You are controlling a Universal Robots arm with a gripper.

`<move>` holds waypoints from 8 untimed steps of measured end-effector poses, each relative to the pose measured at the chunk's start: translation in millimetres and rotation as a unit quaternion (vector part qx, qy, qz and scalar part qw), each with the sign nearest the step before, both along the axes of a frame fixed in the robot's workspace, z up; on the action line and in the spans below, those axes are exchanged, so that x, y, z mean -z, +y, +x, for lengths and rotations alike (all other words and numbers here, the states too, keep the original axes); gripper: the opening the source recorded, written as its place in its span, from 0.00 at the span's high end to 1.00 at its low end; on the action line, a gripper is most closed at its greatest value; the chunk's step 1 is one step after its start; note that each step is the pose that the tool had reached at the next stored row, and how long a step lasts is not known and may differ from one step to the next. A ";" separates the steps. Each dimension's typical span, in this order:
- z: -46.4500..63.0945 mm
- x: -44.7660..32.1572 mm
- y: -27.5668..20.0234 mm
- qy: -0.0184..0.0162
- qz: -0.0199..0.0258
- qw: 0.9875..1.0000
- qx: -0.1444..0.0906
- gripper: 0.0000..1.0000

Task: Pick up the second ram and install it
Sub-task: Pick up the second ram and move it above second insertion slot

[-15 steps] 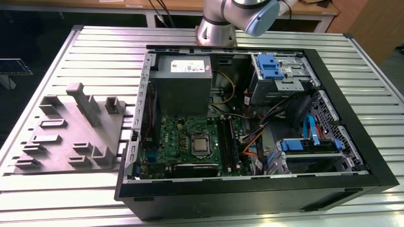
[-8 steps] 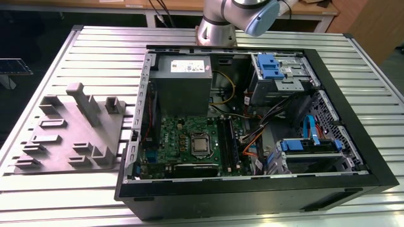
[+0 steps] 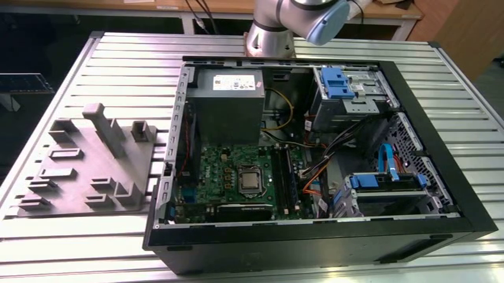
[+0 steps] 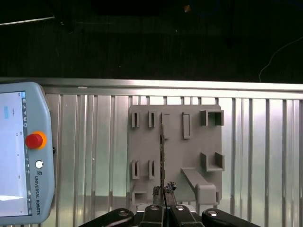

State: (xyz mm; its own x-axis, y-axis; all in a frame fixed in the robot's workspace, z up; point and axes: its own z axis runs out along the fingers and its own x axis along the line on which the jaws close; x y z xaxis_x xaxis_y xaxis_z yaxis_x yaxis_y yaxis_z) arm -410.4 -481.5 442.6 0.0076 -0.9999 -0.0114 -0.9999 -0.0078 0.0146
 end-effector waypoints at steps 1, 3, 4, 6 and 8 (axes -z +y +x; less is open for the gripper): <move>2.3 0.1 0.0 0.000 0.000 1.000 0.000 0.89; 7.3 0.2 0.0 0.000 0.000 1.000 0.001 0.89; 10.1 0.2 0.0 0.000 0.000 1.000 0.001 0.89; 16.0 0.3 0.0 0.000 0.000 1.000 0.001 0.89; 21.8 0.4 0.0 0.000 0.000 1.000 0.001 0.89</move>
State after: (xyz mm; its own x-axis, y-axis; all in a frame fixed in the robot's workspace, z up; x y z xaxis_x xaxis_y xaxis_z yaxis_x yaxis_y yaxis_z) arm -388.6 -481.5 442.3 0.0052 -0.9999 -0.0114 -0.9999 -0.0054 0.0145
